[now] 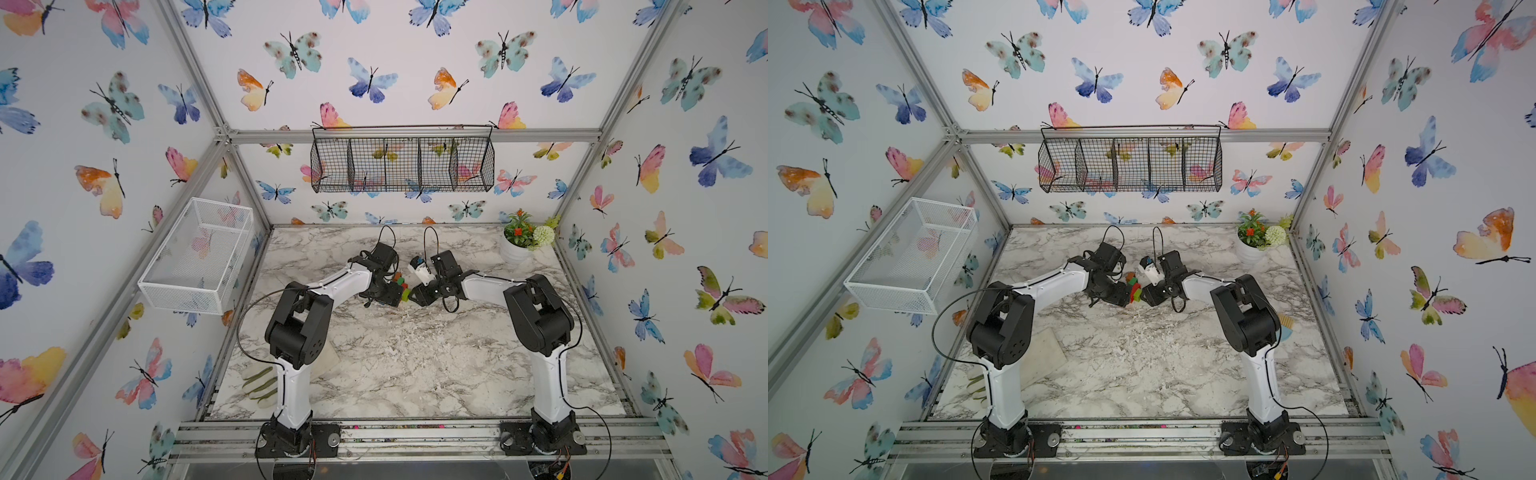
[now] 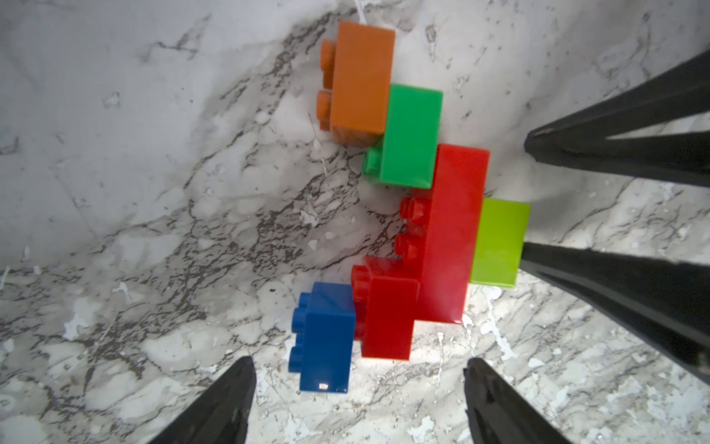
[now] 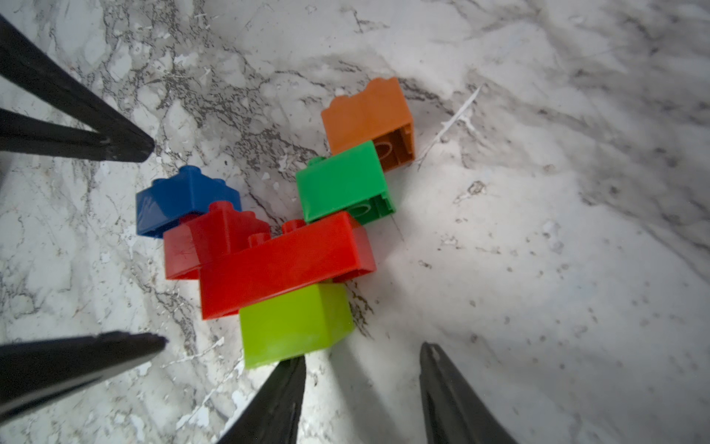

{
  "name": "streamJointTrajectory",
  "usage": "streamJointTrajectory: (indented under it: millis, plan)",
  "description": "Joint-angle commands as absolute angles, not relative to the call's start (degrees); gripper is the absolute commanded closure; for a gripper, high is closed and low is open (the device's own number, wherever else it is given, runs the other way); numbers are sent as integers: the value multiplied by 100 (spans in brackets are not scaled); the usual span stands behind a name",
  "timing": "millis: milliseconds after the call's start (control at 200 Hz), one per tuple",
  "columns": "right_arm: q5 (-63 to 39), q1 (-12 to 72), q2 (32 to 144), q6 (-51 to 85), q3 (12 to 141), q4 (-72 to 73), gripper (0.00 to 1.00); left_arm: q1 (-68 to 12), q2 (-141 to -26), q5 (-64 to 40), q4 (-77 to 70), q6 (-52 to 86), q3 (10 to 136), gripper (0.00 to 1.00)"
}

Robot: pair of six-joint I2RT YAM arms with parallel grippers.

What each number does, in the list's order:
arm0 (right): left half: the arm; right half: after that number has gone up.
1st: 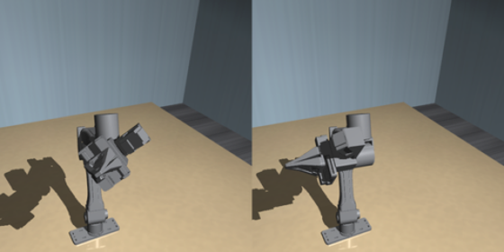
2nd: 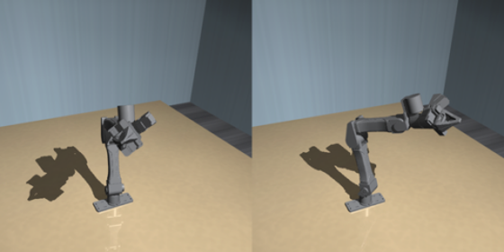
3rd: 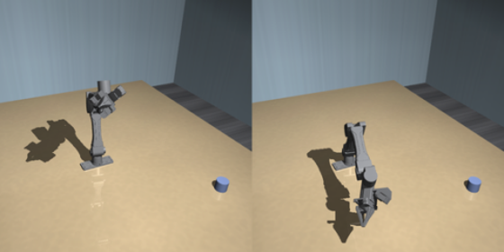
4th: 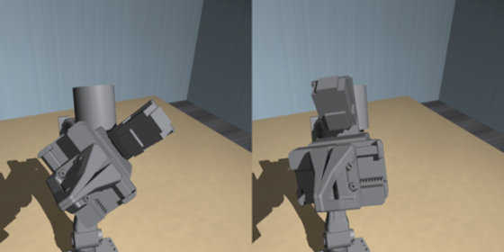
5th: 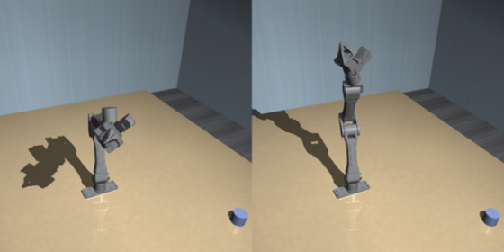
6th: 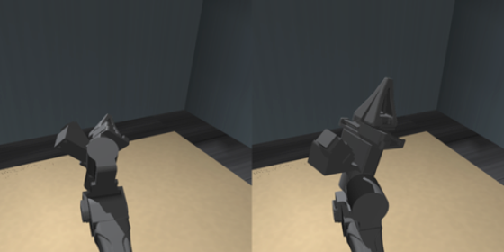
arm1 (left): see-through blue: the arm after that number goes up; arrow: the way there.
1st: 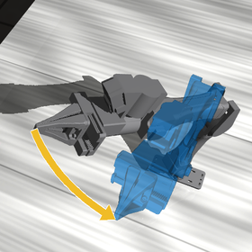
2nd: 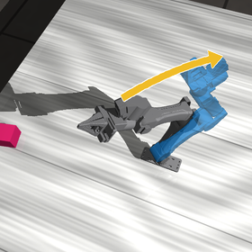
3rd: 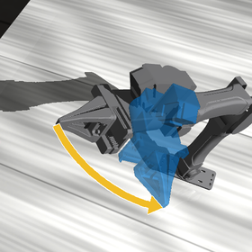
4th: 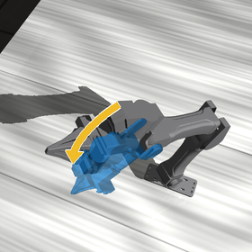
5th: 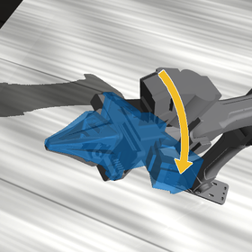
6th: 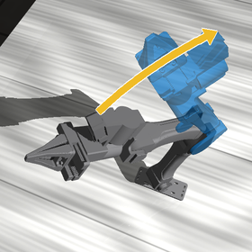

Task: Assemble the letter v with lego
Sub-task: Assemble the lego brick with the lego brick.

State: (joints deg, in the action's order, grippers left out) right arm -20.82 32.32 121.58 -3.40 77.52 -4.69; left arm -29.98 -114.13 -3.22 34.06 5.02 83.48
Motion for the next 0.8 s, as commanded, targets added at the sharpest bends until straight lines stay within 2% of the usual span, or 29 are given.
streamJointTrajectory:
  millis: [0,415,501,796]
  plan:
    - [-2013,3234,12604,-185,7515,-1334,48,-3025,-11674,-246,3560,242,8517,15]
    - [-1978,3234,12620,-204,7540,-1365,48,-3032,-11963,-107,3619,0,8708,28]
    - [-1986,3232,12641,-202,7567,-1377,48,-3031,-11988,-136,3619,-8,8721,33]
    - [-1995,3235,12674,-220,7638,-1417,48,-3033,-12059,-200,3621,-68,8790,37]
